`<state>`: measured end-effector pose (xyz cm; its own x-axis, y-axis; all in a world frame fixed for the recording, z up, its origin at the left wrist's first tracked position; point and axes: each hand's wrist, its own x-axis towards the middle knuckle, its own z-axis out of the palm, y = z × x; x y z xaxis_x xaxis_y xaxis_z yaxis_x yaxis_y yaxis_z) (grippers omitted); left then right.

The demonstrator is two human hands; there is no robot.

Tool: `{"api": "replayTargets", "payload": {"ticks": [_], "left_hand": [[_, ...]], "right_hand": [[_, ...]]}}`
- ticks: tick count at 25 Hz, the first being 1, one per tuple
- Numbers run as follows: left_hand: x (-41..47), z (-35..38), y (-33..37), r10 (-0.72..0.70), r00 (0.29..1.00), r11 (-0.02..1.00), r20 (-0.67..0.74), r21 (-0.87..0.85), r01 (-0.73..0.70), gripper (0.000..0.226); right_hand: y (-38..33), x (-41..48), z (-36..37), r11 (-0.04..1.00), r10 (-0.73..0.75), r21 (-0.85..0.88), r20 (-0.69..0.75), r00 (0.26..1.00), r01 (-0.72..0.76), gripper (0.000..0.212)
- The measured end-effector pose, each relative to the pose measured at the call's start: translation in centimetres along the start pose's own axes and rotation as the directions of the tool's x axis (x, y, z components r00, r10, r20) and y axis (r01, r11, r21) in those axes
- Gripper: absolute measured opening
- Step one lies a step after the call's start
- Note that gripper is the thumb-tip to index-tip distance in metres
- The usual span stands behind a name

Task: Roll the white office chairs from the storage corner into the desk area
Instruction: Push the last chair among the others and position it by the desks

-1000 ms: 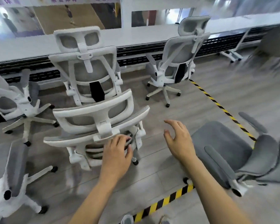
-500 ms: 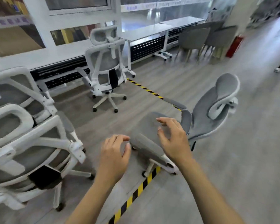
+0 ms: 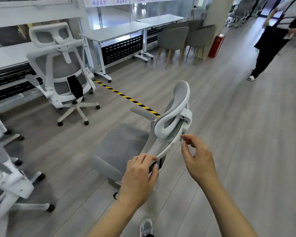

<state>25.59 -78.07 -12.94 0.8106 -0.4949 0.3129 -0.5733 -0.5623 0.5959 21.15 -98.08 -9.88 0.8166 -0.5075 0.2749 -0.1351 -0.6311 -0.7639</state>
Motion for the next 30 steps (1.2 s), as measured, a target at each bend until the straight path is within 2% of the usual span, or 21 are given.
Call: {"api": "replayTargets", "payload": {"ticks": [5, 8, 12, 14, 16, 19, 21, 23, 24, 27, 30], "left_hand": [[6.0, 7.5, 1.8, -0.032, 0.999, 0.994, 0.044, 0.106, 0.027, 0.038], [7.9, 12.4, 1.4, -0.138, 0.983, 0.967, 0.12, 0.23, 0.108, 0.044], [7.6, 14.9, 0.3, -0.198, 0.978, 0.953, 0.071, 0.247, 0.175, 0.086], [7.3, 14.2, -0.4, -0.195, 0.981, 0.941, 0.005, 0.284, 0.186, 0.081], [6.9, 12.8, -1.3, -0.239, 0.967, 0.904, -0.087, 0.343, 0.254, 0.077], [6.6, 10.7, -1.7, -0.369, 0.907, 0.797, -0.203, 0.434, 0.421, 0.081], [7.0, 10.2, -1.5, -0.447, 0.845, 0.746, -0.294, 0.399, 0.534, 0.064], [7.7, 10.1, -2.4, -0.475, 0.788, 0.735, -0.391, 0.316, 0.6, 0.035], [8.3, 9.9, -3.2, -0.501, 0.757, 0.727, -0.42, 0.27, 0.631, 0.03], [10.5, 8.7, -7.4, -0.544, 0.706, 0.707, -0.454, 0.205, 0.677, 0.037], [14.0, 7.9, -11.0, -0.544, 0.69, 0.716, -0.478, 0.165, 0.679, 0.041]], "right_hand": [[5.7, 8.9, -1.7, 0.997, 0.047, -0.069, 0.07, 0.996, -0.042, 0.024], [8.7, 13.7, -2.4, 0.993, 0.053, -0.108, 0.109, 0.993, -0.041, 0.024], [12.3, 20.0, -2.4, 0.993, 0.022, -0.119, 0.151, 0.988, -0.004, 0.026], [14.2, 23.5, -1.2, 0.987, -0.015, -0.153, 0.208, 0.978, 0.047, 0.03], [15.8, 26.1, 0.7, 0.975, -0.066, -0.186, 0.292, 0.954, 0.125, 0.034], [17.2, 28.0, 3.9, 0.927, -0.233, -0.162, 0.457, 0.859, 0.337, 0.037], [18.1, 28.2, 5.6, 0.895, -0.306, -0.134, 0.51, 0.804, 0.426, 0.05], [18.6, 27.6, 6.5, 0.914, -0.319, -0.039, 0.55, 0.772, 0.405, 0.051], [18.8, 27.5, 6.9, 0.921, -0.323, 0.013, 0.58, 0.748, 0.388, 0.049], [18.2, 29.5, 9.6, 0.911, -0.365, 0.079, 0.614, 0.7, 0.405, 0.054], [17.3, 33.8, 13.2, 0.907, -0.376, 0.086, 0.604, 0.703, 0.412, 0.056]]}}
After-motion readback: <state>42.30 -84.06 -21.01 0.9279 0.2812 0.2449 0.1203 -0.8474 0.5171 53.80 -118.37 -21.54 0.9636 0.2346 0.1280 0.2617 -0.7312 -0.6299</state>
